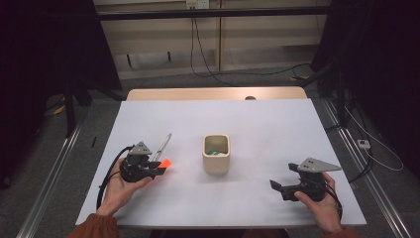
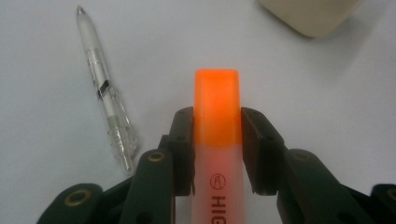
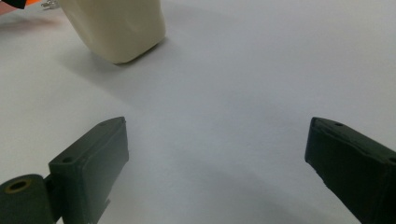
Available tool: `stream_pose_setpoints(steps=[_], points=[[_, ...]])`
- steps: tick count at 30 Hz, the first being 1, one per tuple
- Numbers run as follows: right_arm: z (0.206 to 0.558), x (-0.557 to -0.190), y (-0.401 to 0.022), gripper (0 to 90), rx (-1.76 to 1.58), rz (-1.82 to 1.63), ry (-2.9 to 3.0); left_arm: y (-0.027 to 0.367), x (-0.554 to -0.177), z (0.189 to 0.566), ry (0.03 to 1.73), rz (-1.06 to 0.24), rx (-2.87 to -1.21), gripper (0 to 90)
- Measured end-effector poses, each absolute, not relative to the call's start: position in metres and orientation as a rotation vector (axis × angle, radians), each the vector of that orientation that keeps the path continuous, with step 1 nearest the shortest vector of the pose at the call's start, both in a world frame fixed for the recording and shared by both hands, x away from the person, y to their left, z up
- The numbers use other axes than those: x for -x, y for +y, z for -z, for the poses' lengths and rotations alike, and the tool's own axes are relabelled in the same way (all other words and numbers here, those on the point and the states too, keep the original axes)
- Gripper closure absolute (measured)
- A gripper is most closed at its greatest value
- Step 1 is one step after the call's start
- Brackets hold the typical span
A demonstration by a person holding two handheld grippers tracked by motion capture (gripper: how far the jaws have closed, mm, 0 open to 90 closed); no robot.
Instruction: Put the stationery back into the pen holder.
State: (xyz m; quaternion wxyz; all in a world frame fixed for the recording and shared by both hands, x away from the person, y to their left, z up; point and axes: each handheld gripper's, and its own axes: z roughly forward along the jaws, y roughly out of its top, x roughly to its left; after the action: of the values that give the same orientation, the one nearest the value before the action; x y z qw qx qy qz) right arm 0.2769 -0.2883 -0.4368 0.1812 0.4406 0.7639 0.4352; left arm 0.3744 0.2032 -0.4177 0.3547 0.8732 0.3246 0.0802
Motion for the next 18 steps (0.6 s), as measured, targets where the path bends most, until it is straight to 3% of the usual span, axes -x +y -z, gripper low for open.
stream_pose_setpoints(steps=[18], points=[[0.436,-0.277,-0.288,6.4,-1.247,-1.231,2.150,0.206,-0.357,0.413,0.852,-0.203,-2.110,67.2]])
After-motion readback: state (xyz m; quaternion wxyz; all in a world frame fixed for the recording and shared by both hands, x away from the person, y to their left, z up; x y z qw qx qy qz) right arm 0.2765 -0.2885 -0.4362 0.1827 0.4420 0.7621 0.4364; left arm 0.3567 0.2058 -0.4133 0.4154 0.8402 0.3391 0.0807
